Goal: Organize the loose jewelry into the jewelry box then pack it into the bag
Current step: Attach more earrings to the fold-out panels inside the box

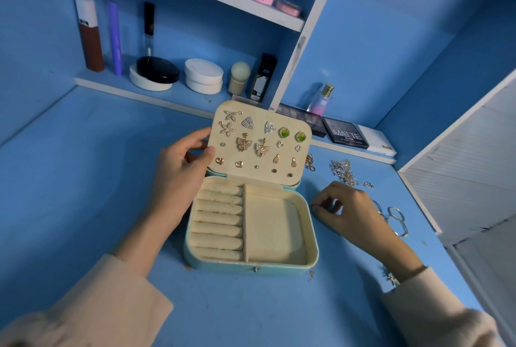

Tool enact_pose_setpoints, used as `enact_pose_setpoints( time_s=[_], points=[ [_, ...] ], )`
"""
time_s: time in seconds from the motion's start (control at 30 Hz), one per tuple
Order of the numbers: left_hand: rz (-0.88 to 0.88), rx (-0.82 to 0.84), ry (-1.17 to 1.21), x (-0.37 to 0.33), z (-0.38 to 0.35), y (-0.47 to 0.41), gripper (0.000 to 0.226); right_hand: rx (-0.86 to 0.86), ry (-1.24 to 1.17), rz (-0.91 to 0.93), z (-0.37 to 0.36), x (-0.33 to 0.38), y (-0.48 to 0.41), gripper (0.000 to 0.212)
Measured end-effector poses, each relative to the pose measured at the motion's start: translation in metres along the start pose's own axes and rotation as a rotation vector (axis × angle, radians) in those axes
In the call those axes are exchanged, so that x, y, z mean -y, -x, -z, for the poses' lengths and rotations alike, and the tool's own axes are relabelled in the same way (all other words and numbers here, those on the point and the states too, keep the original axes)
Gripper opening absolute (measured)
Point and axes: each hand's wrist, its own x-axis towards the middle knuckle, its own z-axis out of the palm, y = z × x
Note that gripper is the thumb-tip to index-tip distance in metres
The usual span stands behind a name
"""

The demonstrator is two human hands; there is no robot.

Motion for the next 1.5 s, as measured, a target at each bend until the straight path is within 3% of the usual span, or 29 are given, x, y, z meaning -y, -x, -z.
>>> enact_pose_setpoints(
  time_s=[0.3, 0.43, 0.57, 0.67, 0.7, 0.77, 0.9, 0.97, 1.23, 1.5],
  points=[
    [-0.019, -0.003, 0.012, 0.0, 0.001, 0.001, 0.044, -0.33, -0.284, 0.04, 0.027, 0.045, -0.046, 0.017],
    [-0.036, -0.014, 0.004, 0.0, 0.001, 0.001, 0.044, -0.223, -0.2, 0.157, 0.029, 0.067, -0.07, 0.01],
    [-0.011, -0.006, -0.055, -0.001, 0.002, 0.002, 0.041, -0.091, -0.22, 0.148, 0.027, 0.074, -0.078, 0.005],
    [-0.137, -0.135, -0.345, -0.012, 0.007, 0.012, 0.033, -0.081, -0.22, 0.158, 0.03, 0.074, -0.075, 0.006],
    [-0.158, -0.182, -0.336, -0.019, 0.004, 0.019, 0.029, -0.081, -0.219, 0.167, 0.031, 0.073, -0.073, 0.007],
    [-0.046, -0.124, -0.023, -0.037, -0.01, 0.045, 0.021, -0.086, -0.205, 0.184, 0.033, 0.073, -0.07, 0.007],
    [0.652, 0.164, 0.788, -0.057, -0.057, 0.088, 0.024, -0.09, -0.22, 0.21, 0.034, 0.073, -0.066, 0.007],
    [0.874, 0.122, 1.024, -0.053, -0.073, 0.092, 0.025, -0.093, -0.218, 0.225, 0.036, 0.074, -0.063, 0.008],
    [0.989, -0.044, 1.139, -0.046, -0.096, 0.078, 0.016, -0.092, -0.212, 0.237, 0.042, 0.076, -0.047, 0.007],
    [0.943, -0.083, 1.199, -0.043, -0.097, 0.075, 0.032, -0.129, -0.211, 0.265, 0.045, 0.076, -0.026, 0.004]
  ],
)
